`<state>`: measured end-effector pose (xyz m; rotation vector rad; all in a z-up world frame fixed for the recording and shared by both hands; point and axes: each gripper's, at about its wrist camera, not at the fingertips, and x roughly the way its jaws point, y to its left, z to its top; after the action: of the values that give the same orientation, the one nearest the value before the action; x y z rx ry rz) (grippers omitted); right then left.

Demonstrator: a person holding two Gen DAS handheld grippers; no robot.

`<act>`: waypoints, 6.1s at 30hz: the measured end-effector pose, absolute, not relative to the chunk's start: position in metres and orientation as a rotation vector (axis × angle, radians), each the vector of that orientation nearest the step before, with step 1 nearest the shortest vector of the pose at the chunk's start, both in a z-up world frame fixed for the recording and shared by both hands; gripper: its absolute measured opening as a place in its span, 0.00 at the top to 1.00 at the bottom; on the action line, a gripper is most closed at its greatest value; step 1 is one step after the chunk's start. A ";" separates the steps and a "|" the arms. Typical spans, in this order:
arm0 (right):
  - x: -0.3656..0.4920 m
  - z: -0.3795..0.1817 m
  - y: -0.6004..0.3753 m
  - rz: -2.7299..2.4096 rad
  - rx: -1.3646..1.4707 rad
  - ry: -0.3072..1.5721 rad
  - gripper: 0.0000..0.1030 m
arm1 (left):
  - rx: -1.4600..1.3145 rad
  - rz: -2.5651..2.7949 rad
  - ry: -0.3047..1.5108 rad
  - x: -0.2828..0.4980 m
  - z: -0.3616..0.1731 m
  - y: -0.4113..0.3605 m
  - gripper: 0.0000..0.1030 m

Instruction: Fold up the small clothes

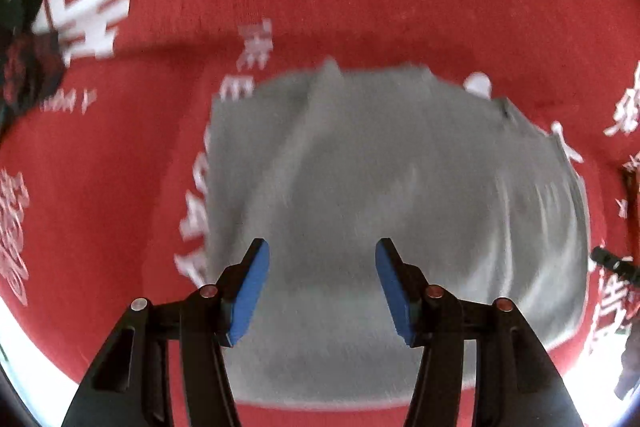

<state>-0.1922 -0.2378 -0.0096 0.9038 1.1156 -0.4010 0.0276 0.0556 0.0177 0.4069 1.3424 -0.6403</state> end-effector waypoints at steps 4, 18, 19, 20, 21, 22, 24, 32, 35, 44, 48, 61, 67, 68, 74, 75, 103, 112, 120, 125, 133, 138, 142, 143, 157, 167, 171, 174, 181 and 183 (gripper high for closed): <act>-0.212 -0.021 -0.203 -0.367 0.889 1.197 0.84 | 0.371 -0.610 1.411 0.010 0.000 0.080 0.45; -0.263 -0.036 -0.183 -0.416 0.836 1.318 0.92 | 0.382 -0.484 1.456 0.005 0.001 0.129 0.45; -0.263 -0.036 -0.185 -0.422 0.850 1.318 0.91 | 0.347 -0.482 1.465 0.009 0.006 0.129 0.45; -0.263 -0.037 -0.187 -0.426 0.862 1.315 0.89 | 0.310 -0.497 1.464 0.013 0.011 0.128 0.45; -0.263 -0.036 -0.187 -0.433 0.871 1.311 0.89 | 0.284 -0.516 1.444 0.019 0.018 0.122 0.45; -0.259 -0.036 -0.190 -0.440 0.874 1.305 0.89 | 0.276 -0.536 1.412 0.024 0.025 0.113 0.45; -0.254 -0.027 -0.193 -0.441 0.886 1.252 0.89 | 0.264 -0.583 1.364 0.035 0.035 0.097 0.45; -0.209 -0.022 -0.238 -0.436 0.983 1.054 0.89 | 0.234 -0.654 1.373 0.081 0.000 0.018 0.49; -0.195 -0.044 -0.253 -0.430 1.036 1.056 0.89 | 0.235 -0.620 1.410 0.093 -0.014 0.021 0.49; -0.215 -0.058 -0.276 -0.479 1.133 1.046 0.93 | 0.314 -0.529 1.386 0.090 0.001 0.033 0.49; -0.215 -0.049 -0.269 -0.466 1.100 1.066 0.89 | 0.401 -0.523 1.376 0.071 0.013 0.033 0.49; -0.213 -0.033 -0.231 -0.440 1.111 1.079 0.88 | 0.479 -0.571 1.352 0.003 0.030 0.034 0.14; -0.206 -0.029 -0.206 -0.445 1.098 1.087 0.86 | 0.452 -0.573 1.373 0.003 0.028 0.050 0.00; -0.205 -0.028 -0.201 -0.449 1.102 1.083 0.80 | 0.450 -0.576 1.371 0.004 0.028 0.053 0.00; -0.196 -0.027 -0.157 -0.490 1.125 1.080 0.57 | 0.522 -0.601 1.371 0.012 0.023 0.066 0.00; -0.195 -0.028 -0.151 -0.492 1.132 1.082 0.57 | 0.541 -0.608 1.365 0.014 0.024 0.070 0.00; -0.135 -0.073 -0.015 -0.367 1.597 0.950 0.43 | 0.556 -0.630 1.466 0.082 -0.005 0.141 0.00; -0.122 -0.094 0.001 -0.313 1.709 0.850 0.43 | 0.391 -0.725 1.512 0.115 -0.013 0.163 0.00; -0.112 -0.099 0.004 -0.309 1.761 0.693 0.43 | 0.277 -0.786 1.569 0.126 -0.023 0.160 0.00; -0.101 -0.102 0.002 -0.317 1.797 0.623 0.42 | 0.128 -0.877 1.639 0.130 -0.020 0.154 0.00; -0.091 -0.080 -0.015 -0.278 1.788 0.566 0.92 | -0.061 -1.024 1.771 0.143 -0.041 0.122 0.00; -0.085 -0.038 -0.035 -0.212 1.641 0.565 0.92 | -0.230 -1.102 1.839 0.151 -0.048 0.104 0.00; -0.084 -0.027 -0.039 -0.196 1.591 0.584 0.92 | -0.189 -1.157 1.819 0.143 -0.041 0.079 0.00; -0.083 -0.027 -0.038 -0.195 1.583 0.595 0.92 | -0.140 -1.167 1.799 0.137 -0.037 0.070 0.00; -0.097 -0.047 -0.009 -0.184 1.439 0.944 0.88 | 0.319 -1.070 1.586 0.095 -0.025 0.036 0.42; -0.137 -0.028 -0.051 -0.317 1.293 1.052 0.78 | 0.447 -0.996 1.528 0.084 -0.022 0.034 0.41; -0.144 -0.020 -0.081 -0.404 1.254 1.008 0.78 | 0.475 -0.962 1.525 0.082 -0.025 0.031 0.41; -0.138 -0.016 -0.101 -0.464 1.217 0.993 0.78 | 0.482 -0.954 1.534 0.081 -0.027 0.028 0.41; -0.119 -0.025 -0.131 -0.514 1.138 1.021 0.79 | 0.494 -0.933 1.492 0.080 -0.020 0.023 0.70; -0.118 -0.032 -0.137 -0.505 1.135 1.023 0.79 | 0.467 -0.913 1.498 0.084 -0.017 0.026 0.82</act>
<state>-0.1178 -0.1373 -0.0316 1.1346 1.0233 -0.5054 0.0839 0.0259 -0.0174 0.4668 1.4977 -0.9128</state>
